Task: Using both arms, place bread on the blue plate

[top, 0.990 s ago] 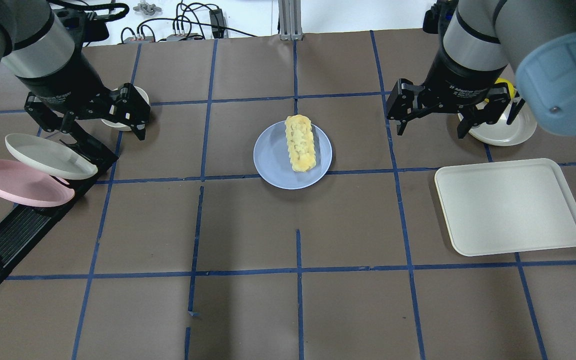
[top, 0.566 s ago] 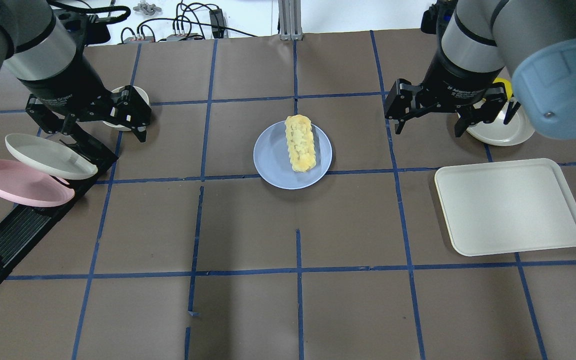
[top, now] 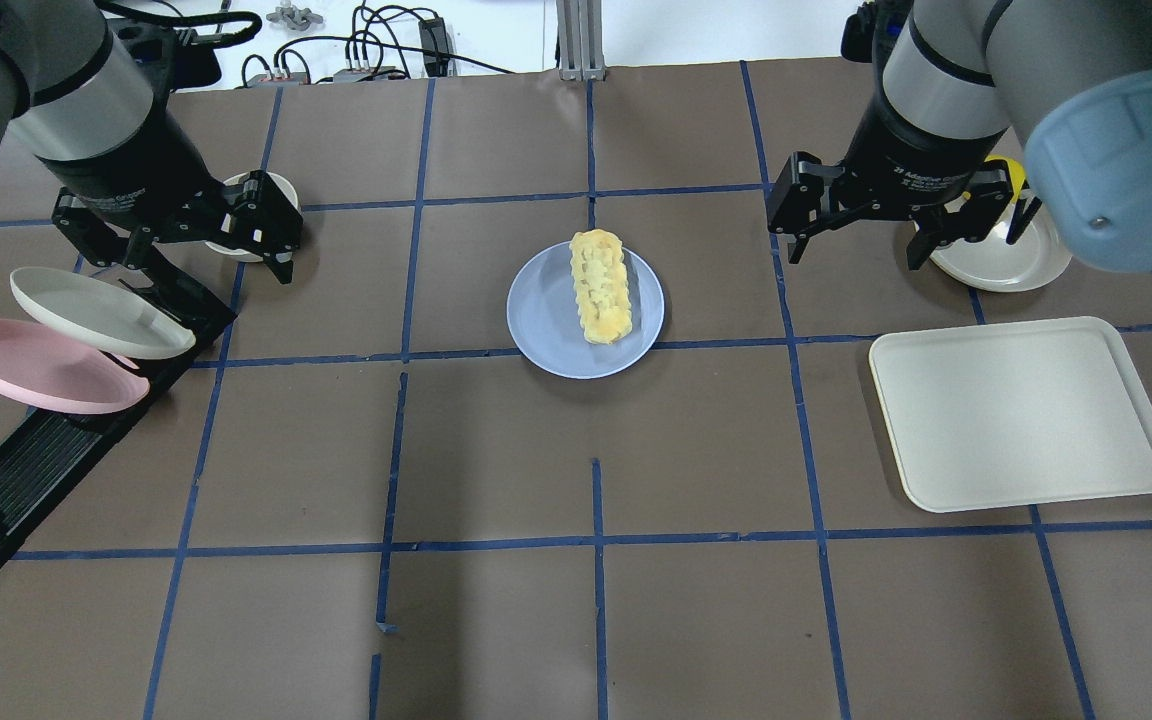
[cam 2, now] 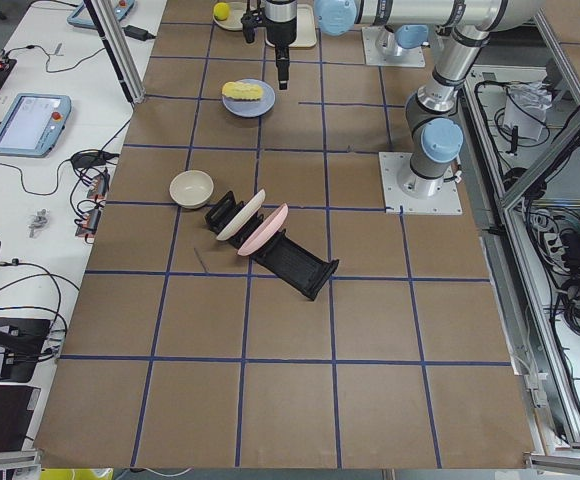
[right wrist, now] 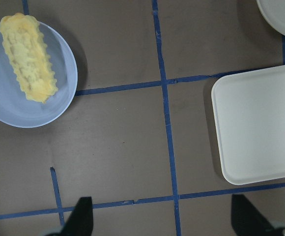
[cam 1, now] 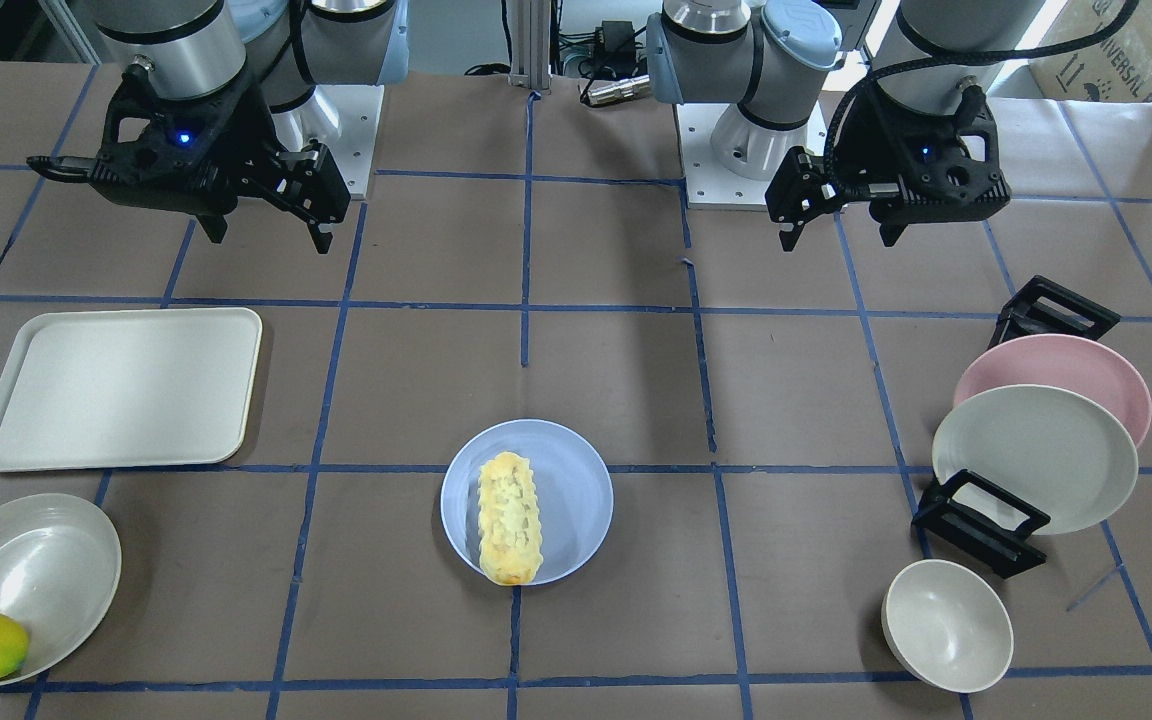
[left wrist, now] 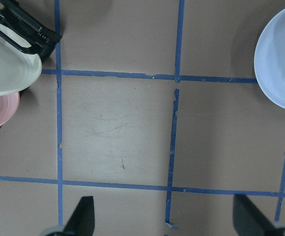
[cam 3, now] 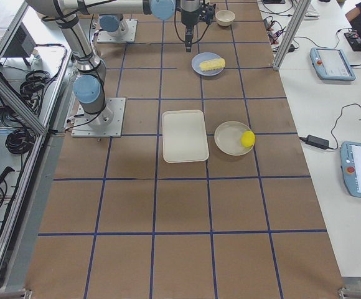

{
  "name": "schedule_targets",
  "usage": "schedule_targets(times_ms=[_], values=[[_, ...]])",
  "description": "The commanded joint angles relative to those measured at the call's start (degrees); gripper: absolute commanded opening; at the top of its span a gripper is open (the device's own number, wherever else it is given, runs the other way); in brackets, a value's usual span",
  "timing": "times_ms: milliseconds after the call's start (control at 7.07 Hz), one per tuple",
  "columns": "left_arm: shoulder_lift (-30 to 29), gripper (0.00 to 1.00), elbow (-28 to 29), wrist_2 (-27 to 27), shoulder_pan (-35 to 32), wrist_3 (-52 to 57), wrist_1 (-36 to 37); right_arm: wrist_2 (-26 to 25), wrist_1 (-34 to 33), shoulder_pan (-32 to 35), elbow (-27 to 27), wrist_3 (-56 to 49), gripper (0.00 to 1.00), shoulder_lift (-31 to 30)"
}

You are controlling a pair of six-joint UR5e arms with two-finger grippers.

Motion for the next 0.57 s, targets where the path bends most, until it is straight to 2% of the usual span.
schedule_targets(times_ms=[0, 424], values=[[0.0, 1.0, 0.0, 0.0, 0.0, -0.1, 0.0, 0.1, 0.1, 0.0, 0.3, 0.0, 1.0, 0.0], [0.1, 1.0, -0.1, -0.1, 0.0, -0.2, 0.0, 0.2, -0.1, 0.1, 0.2, 0.3, 1.0, 0.6]])
